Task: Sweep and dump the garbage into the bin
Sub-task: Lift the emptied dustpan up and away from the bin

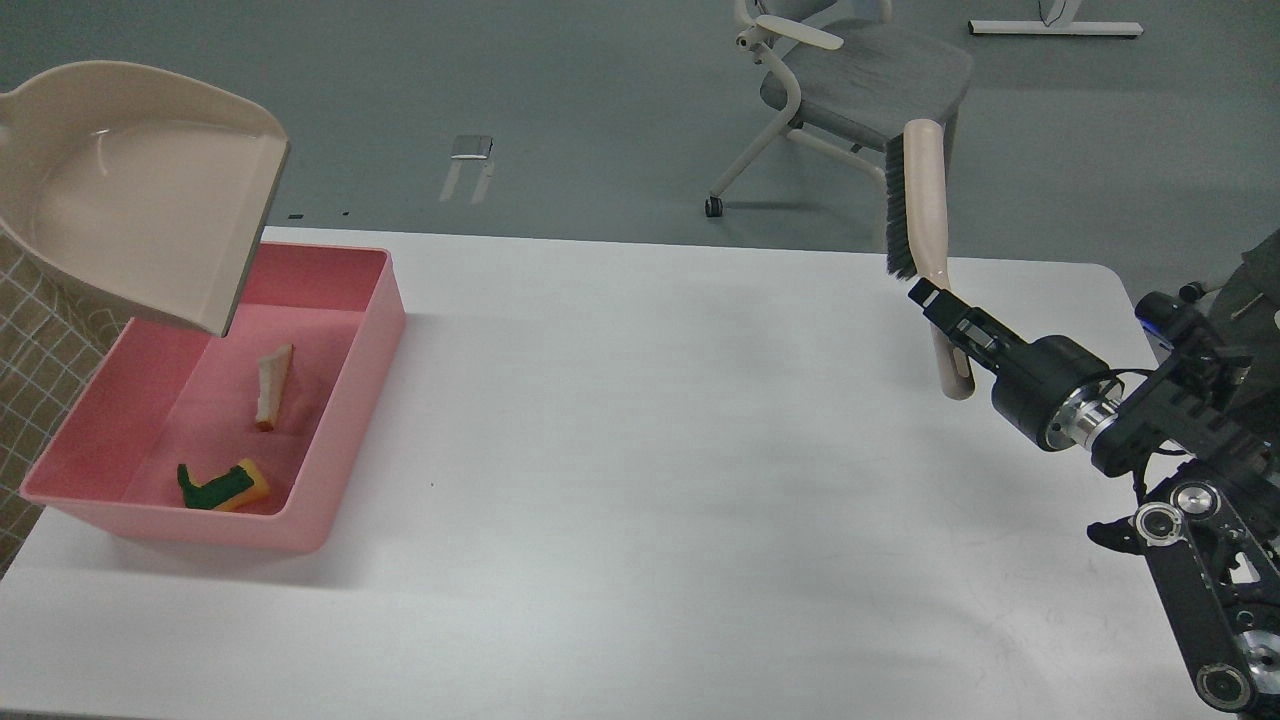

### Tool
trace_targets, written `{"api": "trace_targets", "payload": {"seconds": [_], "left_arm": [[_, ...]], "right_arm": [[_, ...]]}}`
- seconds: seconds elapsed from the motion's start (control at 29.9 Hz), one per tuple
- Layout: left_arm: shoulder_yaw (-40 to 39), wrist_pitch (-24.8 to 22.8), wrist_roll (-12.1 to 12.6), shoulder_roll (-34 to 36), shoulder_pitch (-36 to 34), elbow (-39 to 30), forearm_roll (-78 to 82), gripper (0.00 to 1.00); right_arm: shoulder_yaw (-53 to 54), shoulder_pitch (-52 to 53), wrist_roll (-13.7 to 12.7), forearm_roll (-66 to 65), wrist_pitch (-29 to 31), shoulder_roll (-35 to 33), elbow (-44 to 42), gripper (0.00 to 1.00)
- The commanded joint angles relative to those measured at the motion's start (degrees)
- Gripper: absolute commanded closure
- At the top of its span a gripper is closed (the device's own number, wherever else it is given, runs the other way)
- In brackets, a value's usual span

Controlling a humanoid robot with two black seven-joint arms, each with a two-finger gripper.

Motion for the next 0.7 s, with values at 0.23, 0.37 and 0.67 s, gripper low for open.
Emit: {"api": "trace_targets", "payload": {"seconds": [0.23,0.37,0.67], "left_arm": [[-0.9,0.0,0.0,-0.1,0.0,-5.9,-0.1,1.00],[-2.1,0.0,0.0,-0.2,0.0,-7.9,-1.7,1.00],[-1.1,0.0,0.0,-0.6,0.2,-12.5,-2.8,0.99]], "right_arm": [[0.1,0.1,0.0,0.0,0.0,0.0,0.3,0.75],[0.1,0.3,0.0,0.0,0.0,0.1,0.5,0.75],[0.1,0.4,0.0,0.0,0.0,0.0,0.6,0.75]]}}
